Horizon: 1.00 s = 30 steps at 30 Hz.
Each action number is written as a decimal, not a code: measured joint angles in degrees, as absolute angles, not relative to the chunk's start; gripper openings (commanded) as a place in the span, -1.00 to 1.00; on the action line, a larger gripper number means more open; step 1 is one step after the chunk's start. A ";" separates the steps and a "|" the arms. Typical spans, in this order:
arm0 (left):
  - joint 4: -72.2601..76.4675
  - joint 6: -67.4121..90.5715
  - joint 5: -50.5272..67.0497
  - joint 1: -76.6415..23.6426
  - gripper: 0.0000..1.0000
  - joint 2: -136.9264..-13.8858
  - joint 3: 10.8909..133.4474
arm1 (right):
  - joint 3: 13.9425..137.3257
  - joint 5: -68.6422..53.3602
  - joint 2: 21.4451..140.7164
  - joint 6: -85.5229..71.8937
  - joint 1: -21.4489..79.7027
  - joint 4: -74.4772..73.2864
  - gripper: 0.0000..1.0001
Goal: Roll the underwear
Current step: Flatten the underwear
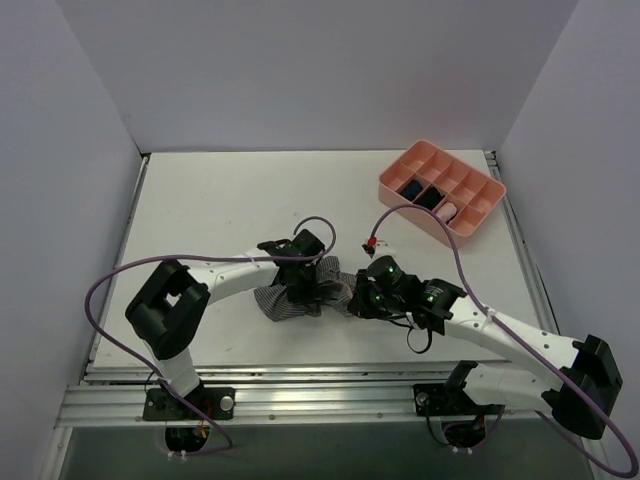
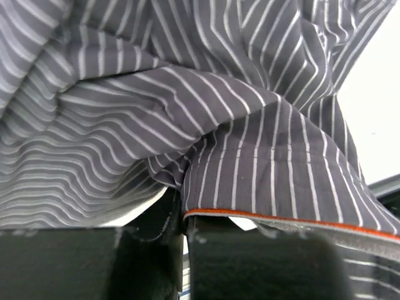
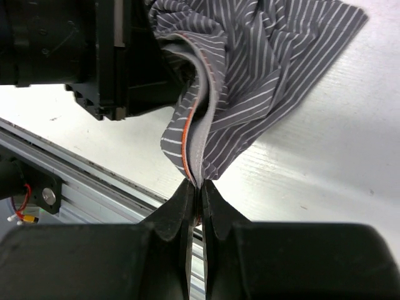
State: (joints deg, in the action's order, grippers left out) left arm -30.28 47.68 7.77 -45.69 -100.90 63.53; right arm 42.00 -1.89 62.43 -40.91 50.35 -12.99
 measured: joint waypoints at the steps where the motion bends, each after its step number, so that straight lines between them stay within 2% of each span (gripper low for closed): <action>1: -31.48 47.00 6.98 -45.63 -0.95 -100.86 64.12 | 42.02 -1.54 62.33 -40.88 50.35 -13.28 -1.00; 7: -44.01 39.75 6.37 -44.51 -0.95 -97.51 71.50 | 48.34 1.41 62.59 -39.42 50.35 -21.87 -1.00; 12: -56.40 35.14 7.86 -44.27 -0.94 -86.04 78.63 | 59.79 5.17 62.02 -38.13 50.35 -30.63 -1.00; 17: -65.54 31.64 12.64 -44.27 -0.89 -78.11 86.54 | 65.60 9.87 59.59 -37.43 50.35 -36.07 -1.00; 21: -69.08 28.03 16.03 -44.34 -0.81 -79.83 88.66 | 68.49 13.87 60.45 -36.25 50.37 -36.56 -1.00; 26: -69.38 23.38 18.33 -40.23 -0.76 -87.53 88.14 | 71.31 18.26 69.25 -33.65 49.25 -36.49 -1.00; 27: -69.17 22.63 18.87 -38.94 -0.58 -89.34 87.66 | 72.10 18.35 71.96 -32.99 48.66 -36.05 -1.00; 30: -67.02 21.04 19.40 -36.12 -0.39 -93.67 85.34 | 72.42 17.82 78.04 -31.48 47.37 -34.70 -1.00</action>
State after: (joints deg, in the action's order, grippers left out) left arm -67.02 21.04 19.40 -36.12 -93.67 85.34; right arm 72.42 17.82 78.04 -31.48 47.37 -34.70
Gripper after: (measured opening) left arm 0.244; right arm 0.021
